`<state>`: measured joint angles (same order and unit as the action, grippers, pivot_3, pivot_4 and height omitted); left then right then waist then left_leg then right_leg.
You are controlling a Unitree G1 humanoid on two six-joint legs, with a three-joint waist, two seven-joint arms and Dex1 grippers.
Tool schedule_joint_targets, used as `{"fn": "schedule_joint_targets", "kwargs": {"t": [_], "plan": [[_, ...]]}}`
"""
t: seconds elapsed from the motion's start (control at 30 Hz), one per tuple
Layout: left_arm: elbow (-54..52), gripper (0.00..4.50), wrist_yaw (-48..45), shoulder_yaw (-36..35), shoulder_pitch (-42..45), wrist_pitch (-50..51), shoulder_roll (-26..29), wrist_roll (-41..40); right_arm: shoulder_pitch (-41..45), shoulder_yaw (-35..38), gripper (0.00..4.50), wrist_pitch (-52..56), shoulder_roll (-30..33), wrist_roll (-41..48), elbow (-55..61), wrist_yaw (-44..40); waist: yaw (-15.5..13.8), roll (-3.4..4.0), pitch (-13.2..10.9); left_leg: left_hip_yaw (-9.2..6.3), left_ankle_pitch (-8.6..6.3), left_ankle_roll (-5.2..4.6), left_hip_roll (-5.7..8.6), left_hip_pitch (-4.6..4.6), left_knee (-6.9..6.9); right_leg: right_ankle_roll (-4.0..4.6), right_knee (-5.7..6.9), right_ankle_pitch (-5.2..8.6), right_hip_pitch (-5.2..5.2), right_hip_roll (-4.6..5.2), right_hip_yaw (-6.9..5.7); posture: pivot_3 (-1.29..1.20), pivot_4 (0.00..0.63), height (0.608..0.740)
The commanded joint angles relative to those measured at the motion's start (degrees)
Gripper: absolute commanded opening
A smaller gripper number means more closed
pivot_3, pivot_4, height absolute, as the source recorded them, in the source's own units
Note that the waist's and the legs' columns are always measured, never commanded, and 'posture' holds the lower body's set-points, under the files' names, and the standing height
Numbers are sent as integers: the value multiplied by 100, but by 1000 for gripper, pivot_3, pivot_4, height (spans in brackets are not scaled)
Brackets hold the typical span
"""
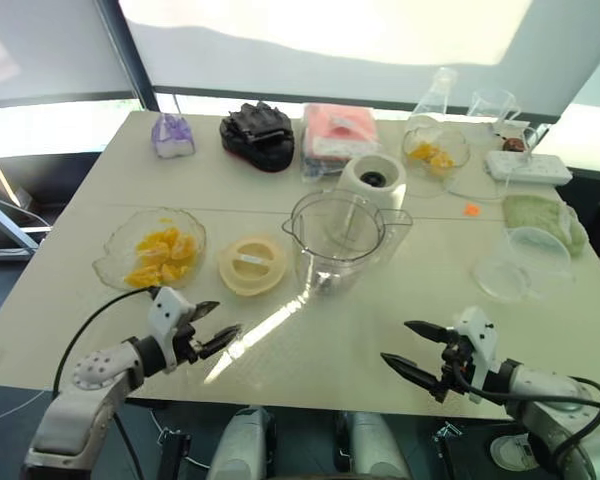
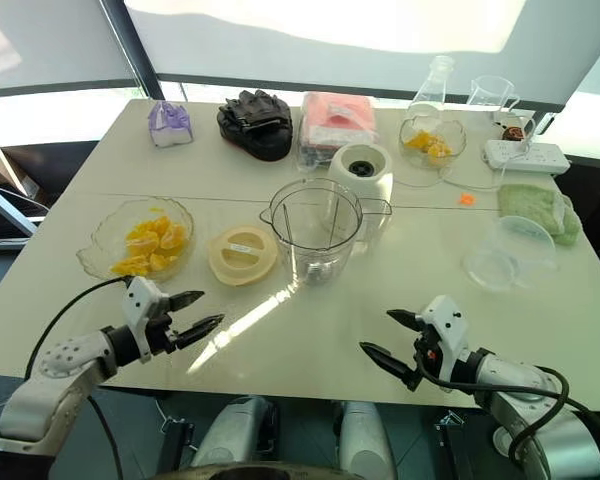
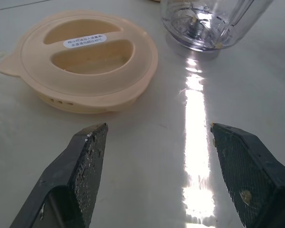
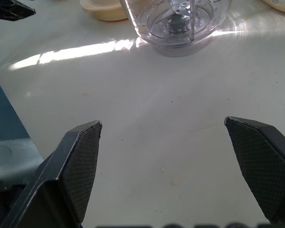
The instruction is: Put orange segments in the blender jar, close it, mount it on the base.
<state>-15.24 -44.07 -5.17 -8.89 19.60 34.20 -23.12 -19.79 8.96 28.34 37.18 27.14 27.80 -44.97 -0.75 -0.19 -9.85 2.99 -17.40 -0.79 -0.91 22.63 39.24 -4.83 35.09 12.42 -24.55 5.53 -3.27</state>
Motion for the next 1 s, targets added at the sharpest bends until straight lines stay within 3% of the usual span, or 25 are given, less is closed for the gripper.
{"fn": "schedule_joint_targets", "kwargs": {"t": [0.03, 0.77, 1.0], "plan": [[-110, 3601, -50, -95, -7, 34, 20, -95, -63, 57, 4351, -47, -9, 29, 168, 41, 3, 0, 0, 1, 0, 0, 0, 0, -1, 0, -1, 0, 0, 0, 0, 0, 150, 740], [-866, 3601, 138, -340, -541, 483, -79, -528, 191, 39, 4351, 181, -67, 250, 463, 424, -2, -3, -1, 2, 0, 1, -1, -2, -2, 0, -1, 0, 0, 3, 2, 0, 150, 740], [-880, 3601, 87, -482, -259, 668, 120, -608, 337, 22, 4351, 290, -72, 322, 511, 541, 0, -3, -1, 1, 0, 1, 0, -3, -2, 0, -1, 0, 1, 2, 2, 0, 150, 740]]}}
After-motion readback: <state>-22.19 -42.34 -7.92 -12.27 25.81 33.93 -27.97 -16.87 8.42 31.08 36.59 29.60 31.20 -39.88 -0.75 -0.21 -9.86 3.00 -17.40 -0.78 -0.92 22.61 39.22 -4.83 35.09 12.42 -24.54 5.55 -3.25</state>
